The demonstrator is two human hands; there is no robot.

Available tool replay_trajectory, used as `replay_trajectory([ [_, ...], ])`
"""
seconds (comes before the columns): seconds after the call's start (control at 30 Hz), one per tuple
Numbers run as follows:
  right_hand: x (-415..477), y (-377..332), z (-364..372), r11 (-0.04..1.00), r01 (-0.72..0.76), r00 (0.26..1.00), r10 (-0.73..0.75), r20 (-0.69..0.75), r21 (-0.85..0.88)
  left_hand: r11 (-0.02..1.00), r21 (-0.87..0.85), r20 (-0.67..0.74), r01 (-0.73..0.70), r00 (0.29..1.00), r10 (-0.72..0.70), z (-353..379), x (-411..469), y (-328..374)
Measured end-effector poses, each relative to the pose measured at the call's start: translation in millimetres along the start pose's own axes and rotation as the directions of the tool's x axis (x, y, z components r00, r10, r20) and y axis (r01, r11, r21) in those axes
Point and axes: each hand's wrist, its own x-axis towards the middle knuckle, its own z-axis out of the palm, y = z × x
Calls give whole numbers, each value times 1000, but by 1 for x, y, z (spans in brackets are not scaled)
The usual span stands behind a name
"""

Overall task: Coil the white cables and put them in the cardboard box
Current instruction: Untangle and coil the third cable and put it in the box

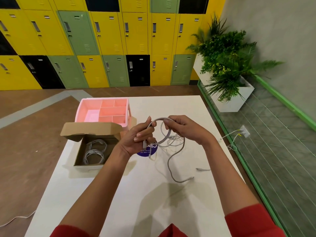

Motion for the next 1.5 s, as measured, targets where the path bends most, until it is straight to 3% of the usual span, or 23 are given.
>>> replay_trajectory([
  [0.17, 1, 2, -2, 999, -26, 1000, 26, 13, 39, 994, 112, -145, -7, 989, 23, 3, -2, -4],
  [0.33, 0, 10, 1, 994, -36, 999, 39, -29, 98, 997, 82, -61, 16, 998, -11, 3, 1, -9],
  [0.43, 0, 14, 2, 990, -30, 997, 39, -62, 137, 1000, -27, 43, 10, 999, -9, 5, 5, -8],
  [0.53, -4, 18, -4, 976, -38, 995, 57, -82, 214, 993, -107, 127, -55, 990, 68, 9, 7, -1],
  [0.63, -7, 25, -6, 967, -66, 992, 91, -90, 246, 990, -67, 112, -128, 985, 135, 13, 4, 7],
  [0.83, -3, 24, 20, 962, -249, 968, 252, -16, 112, 978, 108, -57, -179, 981, 186, 23, 8, 8],
  [1.03, -7, 14, 38, 927, -372, 908, 376, 187, -53, 926, 307, -166, -219, 946, 278, 27, 11, 6],
  [1.2, -13, 10, 52, 925, -354, 889, 378, 257, -137, 883, 404, -252, -237, 900, 356, 24, 14, 12],
  [1.5, -10, -3, 46, 913, -298, 897, 367, 246, -278, 834, 531, -338, -152, 864, 373, 23, 21, 11],
])
